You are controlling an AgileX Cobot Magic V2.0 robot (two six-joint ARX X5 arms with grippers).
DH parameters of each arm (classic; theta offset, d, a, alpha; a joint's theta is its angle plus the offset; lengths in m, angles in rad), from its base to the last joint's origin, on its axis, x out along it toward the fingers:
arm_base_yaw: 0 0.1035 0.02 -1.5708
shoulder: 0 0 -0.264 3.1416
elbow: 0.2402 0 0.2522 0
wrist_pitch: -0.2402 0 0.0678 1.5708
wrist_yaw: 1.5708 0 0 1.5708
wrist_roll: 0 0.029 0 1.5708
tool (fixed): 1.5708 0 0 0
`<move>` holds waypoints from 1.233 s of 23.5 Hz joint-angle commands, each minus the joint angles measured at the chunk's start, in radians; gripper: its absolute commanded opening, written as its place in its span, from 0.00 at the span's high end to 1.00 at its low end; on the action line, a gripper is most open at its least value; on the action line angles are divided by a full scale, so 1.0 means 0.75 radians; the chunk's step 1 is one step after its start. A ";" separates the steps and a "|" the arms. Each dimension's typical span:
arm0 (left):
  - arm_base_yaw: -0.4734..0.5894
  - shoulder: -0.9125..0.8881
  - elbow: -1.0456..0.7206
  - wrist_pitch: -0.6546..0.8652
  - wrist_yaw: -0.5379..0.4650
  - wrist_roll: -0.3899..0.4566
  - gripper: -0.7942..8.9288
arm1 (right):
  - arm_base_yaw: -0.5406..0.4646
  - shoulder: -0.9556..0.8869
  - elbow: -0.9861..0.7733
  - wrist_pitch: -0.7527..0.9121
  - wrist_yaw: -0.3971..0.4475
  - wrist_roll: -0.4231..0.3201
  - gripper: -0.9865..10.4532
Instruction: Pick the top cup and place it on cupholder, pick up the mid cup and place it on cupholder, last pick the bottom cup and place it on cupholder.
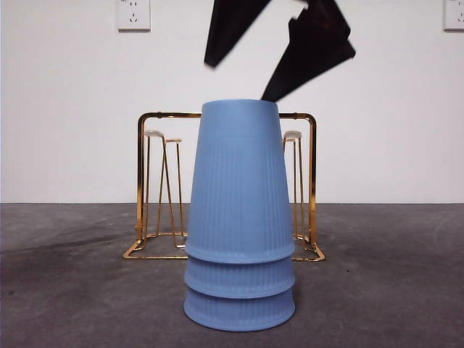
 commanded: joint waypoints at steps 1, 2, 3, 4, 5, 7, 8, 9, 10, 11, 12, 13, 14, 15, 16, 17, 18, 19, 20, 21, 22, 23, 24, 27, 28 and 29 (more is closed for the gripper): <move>-0.007 0.008 0.036 0.016 0.007 -0.001 0.53 | 0.023 0.054 0.030 0.017 0.017 -0.010 0.54; -0.007 0.008 0.036 0.015 0.007 -0.001 0.53 | 0.023 0.064 0.030 0.024 0.018 -0.010 0.53; -0.007 0.008 0.036 0.015 0.007 -0.001 0.53 | 0.023 0.073 0.030 0.031 0.023 -0.010 0.53; -0.007 0.008 0.036 0.015 0.007 -0.001 0.53 | 0.023 0.082 0.030 0.037 0.038 -0.011 0.53; -0.007 0.008 0.036 0.015 0.007 -0.001 0.53 | 0.024 0.089 0.030 0.041 0.044 -0.011 0.53; -0.007 0.008 0.036 0.015 0.007 -0.001 0.53 | 0.024 0.103 0.030 0.043 0.046 -0.011 0.53; -0.007 0.008 0.036 0.015 0.007 -0.001 0.53 | 0.024 0.114 0.030 0.042 0.046 -0.011 0.53; -0.007 0.008 0.036 0.015 0.007 -0.001 0.53 | 0.024 0.121 0.030 0.040 0.046 -0.015 0.53; -0.007 0.008 0.036 0.015 0.007 -0.001 0.53 | 0.028 0.130 0.030 0.040 0.044 -0.016 0.53; -0.007 0.008 0.036 0.015 0.007 -0.001 0.53 | 0.033 0.136 0.030 0.038 0.044 -0.016 0.54; -0.007 0.008 0.036 0.015 0.007 -0.001 0.53 | 0.033 0.140 0.030 0.038 0.041 -0.017 0.54; -0.007 0.008 0.036 0.015 0.007 -0.001 0.53 | 0.040 0.142 0.030 0.039 0.044 -0.019 0.54; -0.007 0.008 0.036 0.015 0.007 -0.001 0.53 | 0.043 0.141 0.030 0.040 0.046 -0.020 0.55; -0.007 0.008 0.036 0.016 0.007 -0.001 0.53 | 0.048 0.141 0.030 0.040 0.046 -0.020 0.60; -0.007 0.008 0.036 0.016 0.007 -0.001 0.53 | 0.048 0.141 0.030 0.038 0.045 -0.020 0.64; -0.007 0.008 0.036 0.016 0.007 -0.001 0.53 | 0.048 0.141 0.030 0.034 0.046 -0.020 0.66; -0.007 0.008 0.036 0.016 0.007 -0.001 0.53 | 0.048 0.141 0.030 0.030 0.045 -0.020 0.70; -0.007 0.008 0.036 0.016 0.007 -0.001 0.53 | 0.048 0.141 0.030 0.029 0.040 -0.020 0.72; -0.007 0.008 0.036 0.016 0.007 -0.001 0.53 | 0.049 0.141 0.030 0.029 0.036 -0.020 0.74; -0.007 0.008 0.036 0.016 0.007 -0.001 0.53 | 0.049 0.141 0.030 0.029 0.036 -0.020 0.75; -0.007 0.008 0.036 0.015 0.007 -0.001 0.53 | 0.049 0.141 0.031 0.025 0.037 -0.020 0.76; -0.007 0.008 0.036 0.016 0.006 0.000 0.53 | 0.049 0.141 0.033 0.020 0.037 -0.020 0.78; -0.007 0.008 0.036 0.016 0.006 -0.001 0.53 | 0.049 0.141 0.037 0.013 0.037 -0.020 0.78; -0.007 0.007 0.036 0.015 0.007 -0.001 0.53 | 0.049 0.140 0.080 -0.036 0.037 -0.020 0.78; -0.007 0.008 0.036 0.015 0.007 -0.001 0.53 | 0.049 0.139 0.101 -0.053 0.038 -0.021 0.78; -0.007 0.007 0.036 0.015 0.007 -0.001 0.53 | 0.049 0.138 0.126 -0.069 0.038 -0.022 0.78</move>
